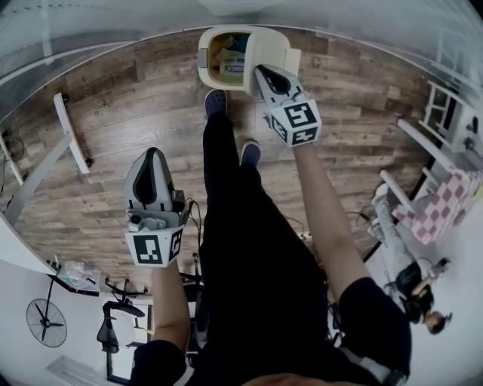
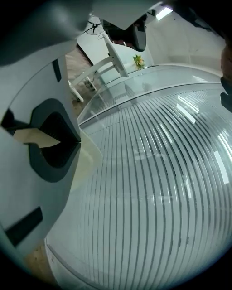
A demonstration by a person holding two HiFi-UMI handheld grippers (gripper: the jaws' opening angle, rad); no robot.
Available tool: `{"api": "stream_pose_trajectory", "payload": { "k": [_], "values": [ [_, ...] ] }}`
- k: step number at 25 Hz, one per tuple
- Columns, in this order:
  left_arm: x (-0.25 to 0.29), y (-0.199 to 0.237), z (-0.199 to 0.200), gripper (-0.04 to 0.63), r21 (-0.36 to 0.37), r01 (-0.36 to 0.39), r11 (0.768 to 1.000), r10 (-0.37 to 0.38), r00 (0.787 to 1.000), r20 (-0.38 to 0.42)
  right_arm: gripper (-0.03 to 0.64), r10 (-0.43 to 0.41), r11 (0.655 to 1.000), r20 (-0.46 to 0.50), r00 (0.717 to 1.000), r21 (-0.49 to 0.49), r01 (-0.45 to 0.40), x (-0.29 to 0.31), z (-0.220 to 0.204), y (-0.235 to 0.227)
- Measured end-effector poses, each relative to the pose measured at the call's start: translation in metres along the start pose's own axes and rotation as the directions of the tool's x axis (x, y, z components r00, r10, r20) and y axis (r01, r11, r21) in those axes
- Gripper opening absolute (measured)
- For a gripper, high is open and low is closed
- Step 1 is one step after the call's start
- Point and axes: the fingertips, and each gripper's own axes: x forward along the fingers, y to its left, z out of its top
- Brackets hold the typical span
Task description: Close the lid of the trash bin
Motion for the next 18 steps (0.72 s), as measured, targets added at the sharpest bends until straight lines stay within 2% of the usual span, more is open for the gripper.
{"api": "stream_pose_trajectory", "payload": {
  "k": [3,7,11,15,18],
  "values": [
    [0.002,0.002,-0.007,0.006,0.014,0.002,1.0,-0.002,1.0,-0.003,0.003,0.015,1.0,-0.007,1.0,-0.013,-0.015,0.014,-0.003,0.008],
    [0.006,0.008,-0.026,0.006,-0.012,-0.009,1.0,0.009,1.0,-0.017,0.003,0.027,0.999,0.008,1.0,-0.024,-0.027,0.029,-0.006,0.013],
    [0.009,0.011,-0.044,0.006,-0.016,-0.009,1.0,0.008,0.999,-0.044,0.003,0.058,0.998,-0.012,0.998,-0.001,-0.058,0.046,-0.015,0.021],
    [0.013,0.007,-0.056,0.006,-0.032,0.007,0.999,-0.008,0.998,-0.056,0.003,0.074,0.996,-0.037,0.997,-0.048,-0.076,0.062,-0.019,0.031],
    [0.012,0.006,-0.06,0.006,-0.057,0.011,0.998,-0.014,0.998,-0.053,0.004,0.092,0.994,-0.073,0.993,-0.047,-0.096,0.072,-0.024,0.042]
  ]
}}
